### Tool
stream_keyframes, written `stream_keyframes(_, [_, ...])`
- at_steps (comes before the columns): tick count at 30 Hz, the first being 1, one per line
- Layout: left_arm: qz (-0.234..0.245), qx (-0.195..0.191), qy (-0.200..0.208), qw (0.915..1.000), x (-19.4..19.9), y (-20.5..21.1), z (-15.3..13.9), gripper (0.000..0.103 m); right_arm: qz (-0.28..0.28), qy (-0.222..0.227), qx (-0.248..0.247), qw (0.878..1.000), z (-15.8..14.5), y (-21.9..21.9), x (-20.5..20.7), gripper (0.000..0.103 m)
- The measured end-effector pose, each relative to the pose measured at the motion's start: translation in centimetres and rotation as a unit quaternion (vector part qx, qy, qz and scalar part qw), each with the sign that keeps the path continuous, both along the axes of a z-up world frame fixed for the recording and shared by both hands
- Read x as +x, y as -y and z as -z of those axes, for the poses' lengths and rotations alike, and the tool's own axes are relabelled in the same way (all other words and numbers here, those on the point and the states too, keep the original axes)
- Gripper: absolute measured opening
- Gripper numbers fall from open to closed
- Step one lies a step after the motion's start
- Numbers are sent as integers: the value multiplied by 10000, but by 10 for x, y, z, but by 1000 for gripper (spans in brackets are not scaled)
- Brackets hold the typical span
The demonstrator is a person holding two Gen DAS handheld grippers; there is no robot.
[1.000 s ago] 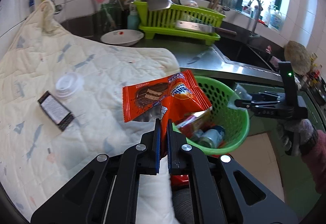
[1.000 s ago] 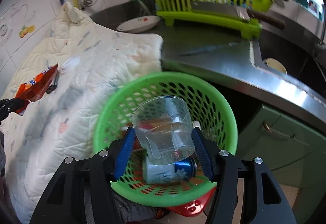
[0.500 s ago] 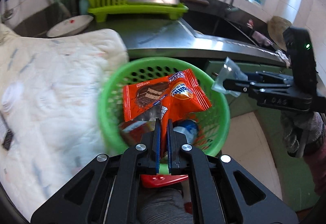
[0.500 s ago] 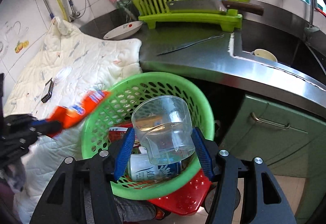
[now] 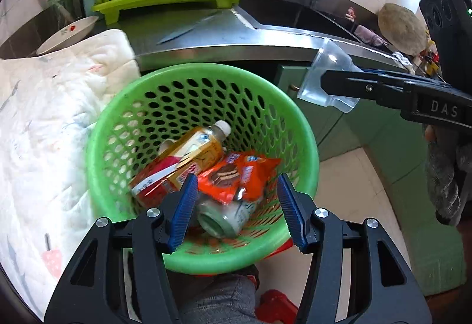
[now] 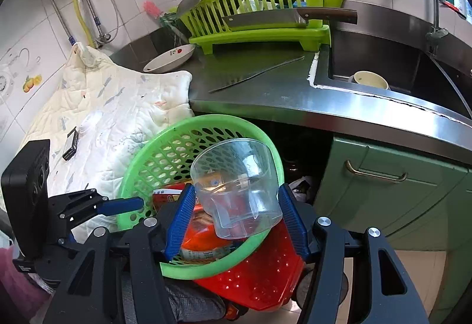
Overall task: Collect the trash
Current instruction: 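Drop the orange wrapper into the basket with the left tool while the right carries the clear cup over it, then open the right tool to drop the clear cup into the basket while the left returns to the mat, then grasp the black printed box on the mat with the left tool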
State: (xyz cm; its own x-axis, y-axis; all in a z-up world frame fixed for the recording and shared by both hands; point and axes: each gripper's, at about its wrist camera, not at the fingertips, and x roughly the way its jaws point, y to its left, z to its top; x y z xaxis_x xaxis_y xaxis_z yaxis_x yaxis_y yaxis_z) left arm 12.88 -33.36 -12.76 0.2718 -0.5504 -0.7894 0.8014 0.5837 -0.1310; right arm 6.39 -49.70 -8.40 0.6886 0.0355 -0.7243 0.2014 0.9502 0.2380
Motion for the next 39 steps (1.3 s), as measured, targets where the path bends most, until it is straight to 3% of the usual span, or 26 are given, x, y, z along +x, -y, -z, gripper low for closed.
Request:
stream_keyframes(13, [-984, -123, 115, 9950, 21, -90, -35, 57, -227, -236, 50, 9995, 17, -28, 22, 57])
stream_keyframes(16, [-1210, -168, 186, 9923, 26, -113, -43, 57, -186, -278, 90, 9994, 19, -29, 27, 65])
stream_keyframes(22, [-1754, -261, 239, 9839, 38, -161, -52, 57, -196, -251, 67, 9995, 13, -35, 29, 65])
stream_keyframes(31, [-2659, -293, 197, 9634, 56, -232, -57, 57, -570, -32, -64, 9983, -12, -68, 40, 65])
stream_keyframes(39, [-3514, -312, 145, 9356, 79, -293, -63, 60, -1067, 31, -152, 9942, -23, -114, 72, 65])
